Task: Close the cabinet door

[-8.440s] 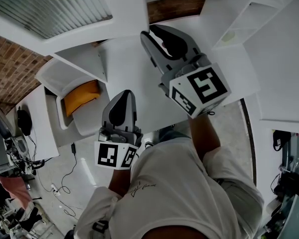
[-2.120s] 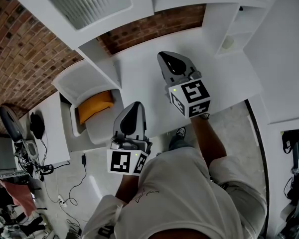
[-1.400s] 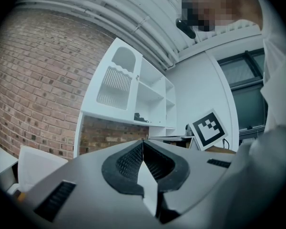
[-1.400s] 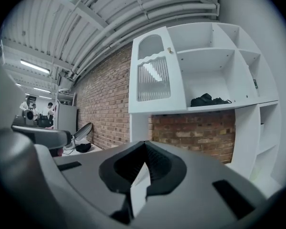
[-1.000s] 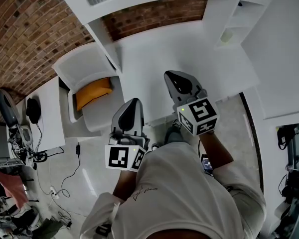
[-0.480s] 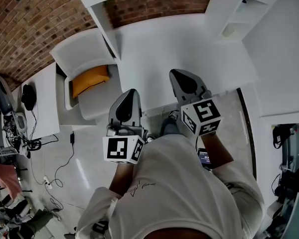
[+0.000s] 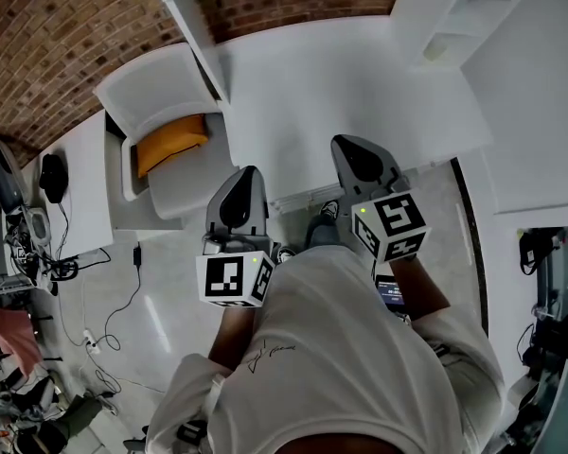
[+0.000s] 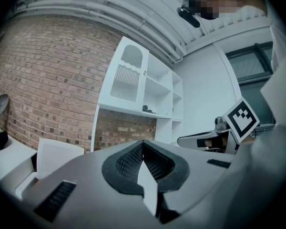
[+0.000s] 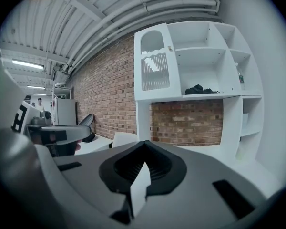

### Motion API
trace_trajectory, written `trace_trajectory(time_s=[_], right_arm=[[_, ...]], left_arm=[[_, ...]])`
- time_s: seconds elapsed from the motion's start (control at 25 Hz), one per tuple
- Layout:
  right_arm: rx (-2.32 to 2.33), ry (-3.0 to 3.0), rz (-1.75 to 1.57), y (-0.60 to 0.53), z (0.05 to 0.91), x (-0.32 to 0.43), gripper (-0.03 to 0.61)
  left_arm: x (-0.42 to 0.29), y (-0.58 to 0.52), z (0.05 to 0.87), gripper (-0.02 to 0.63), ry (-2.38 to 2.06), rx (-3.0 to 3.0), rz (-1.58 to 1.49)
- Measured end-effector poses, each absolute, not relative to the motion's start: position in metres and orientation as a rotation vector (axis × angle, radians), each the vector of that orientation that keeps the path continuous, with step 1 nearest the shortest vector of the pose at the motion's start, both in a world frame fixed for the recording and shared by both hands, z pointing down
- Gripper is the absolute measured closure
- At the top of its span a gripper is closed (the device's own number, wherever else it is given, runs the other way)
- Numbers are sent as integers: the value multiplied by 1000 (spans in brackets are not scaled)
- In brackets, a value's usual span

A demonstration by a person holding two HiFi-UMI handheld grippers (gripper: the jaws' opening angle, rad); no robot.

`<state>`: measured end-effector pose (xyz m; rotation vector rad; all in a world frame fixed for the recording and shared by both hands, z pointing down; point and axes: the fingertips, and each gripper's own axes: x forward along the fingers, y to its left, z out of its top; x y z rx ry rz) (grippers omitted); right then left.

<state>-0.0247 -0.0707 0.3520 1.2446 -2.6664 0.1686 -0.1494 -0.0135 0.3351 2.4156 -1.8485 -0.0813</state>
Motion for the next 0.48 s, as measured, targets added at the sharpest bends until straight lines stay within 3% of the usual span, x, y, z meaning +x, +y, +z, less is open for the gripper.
trace_trajectory(time_s=[0.48], right_arm=[[1233, -2684, 130, -49, 347, -18, 555]], left_arm=[[-155, -4, 334, 597, -1868, 2409, -64]])
